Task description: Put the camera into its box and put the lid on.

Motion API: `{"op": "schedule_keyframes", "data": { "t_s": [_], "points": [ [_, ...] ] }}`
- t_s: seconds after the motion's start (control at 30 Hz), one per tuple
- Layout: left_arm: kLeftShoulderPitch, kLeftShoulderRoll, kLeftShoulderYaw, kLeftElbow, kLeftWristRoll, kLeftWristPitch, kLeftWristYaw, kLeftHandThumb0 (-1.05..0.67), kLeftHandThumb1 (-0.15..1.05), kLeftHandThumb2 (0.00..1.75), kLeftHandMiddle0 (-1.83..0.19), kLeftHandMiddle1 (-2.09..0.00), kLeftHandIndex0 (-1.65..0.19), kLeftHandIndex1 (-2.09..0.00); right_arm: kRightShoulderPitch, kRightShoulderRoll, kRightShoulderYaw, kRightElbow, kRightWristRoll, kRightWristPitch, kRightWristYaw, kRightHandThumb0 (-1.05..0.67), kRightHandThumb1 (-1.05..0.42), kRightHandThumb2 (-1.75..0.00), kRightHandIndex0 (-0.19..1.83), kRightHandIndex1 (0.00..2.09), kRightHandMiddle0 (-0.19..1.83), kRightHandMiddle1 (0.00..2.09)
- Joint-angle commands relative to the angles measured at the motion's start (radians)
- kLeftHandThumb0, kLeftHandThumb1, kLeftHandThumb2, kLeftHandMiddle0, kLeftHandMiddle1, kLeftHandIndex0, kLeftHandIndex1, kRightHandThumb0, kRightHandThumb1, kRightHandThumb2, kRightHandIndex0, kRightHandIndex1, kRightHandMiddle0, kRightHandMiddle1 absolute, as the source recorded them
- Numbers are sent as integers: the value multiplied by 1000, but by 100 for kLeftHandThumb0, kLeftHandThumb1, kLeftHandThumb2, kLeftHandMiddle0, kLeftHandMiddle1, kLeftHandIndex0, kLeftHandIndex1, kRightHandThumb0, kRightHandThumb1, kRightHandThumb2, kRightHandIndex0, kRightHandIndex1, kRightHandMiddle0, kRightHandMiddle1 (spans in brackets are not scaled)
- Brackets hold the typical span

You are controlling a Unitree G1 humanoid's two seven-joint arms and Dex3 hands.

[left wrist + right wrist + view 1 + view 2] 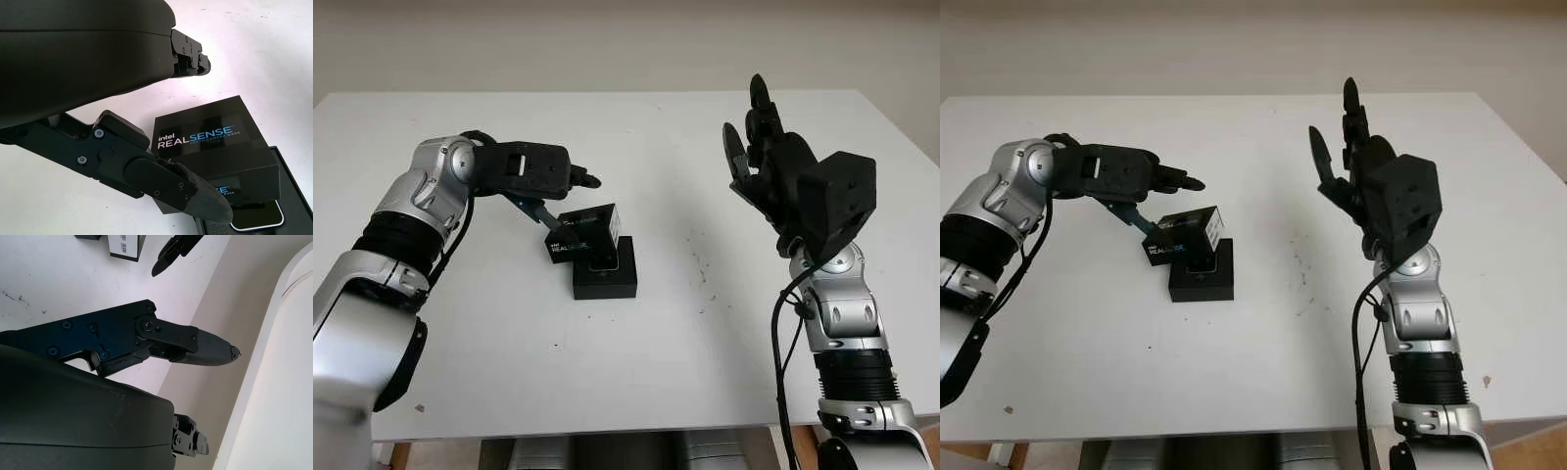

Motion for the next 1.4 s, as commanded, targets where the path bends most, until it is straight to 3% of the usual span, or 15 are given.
{"op": "schedule_keyframes", "data": {
  "t_s": [0.0,0.7,0.93,1.03,1.13,1.27,1.37],
  "points": [
    [7,-6,-6,-1,1,-8,10,-84,90,6,-10,-9,-8,-13,-7,-7,-3,-24,5,10,-2,-65,-105,-62,-19,5,-19,4],
    [40,-33,-43,-20,41,9,20,-89,90,5,-16,-8,-13,-14,1,-7,-8,-32,17,4,2,-64,-105,-62,-19,4,-19,4],
    [66,-32,-60,-60,72,30,45,-87,91,6,-36,-19,-24,-20,-1,-8,-4,-29,10,8,-1,-65,-105,-62,-19,4,-19,4],
    [79,-28,-58,-71,74,16,76,-82,99,6,-19,-74,-23,-46,-3,-5,-4,-25,13,0,0,-65,-105,-62,-19,4,-19,4],
    [94,-29,-44,-79,61,-4,116,-66,104,13,-21,-99,-12,-104,-6,-5,-1,-24,11,6,-1,-66,-105,-62,-19,4,-19,3],
    [106,-32,-37,-95,48,-19,150,-51,105,29,-2,-174,1,-168,-6,-4,1,-19,4,-6,-5,-66,-105,-63,-19,5,-19,4],
    [112,-34,-29,-94,31,-50,170,-44,105,38,0,-180,6,-172,-4,-2,0,-16,6,-16,-6,-66,-105,-62,-18,5,-19,4]
  ]
}}
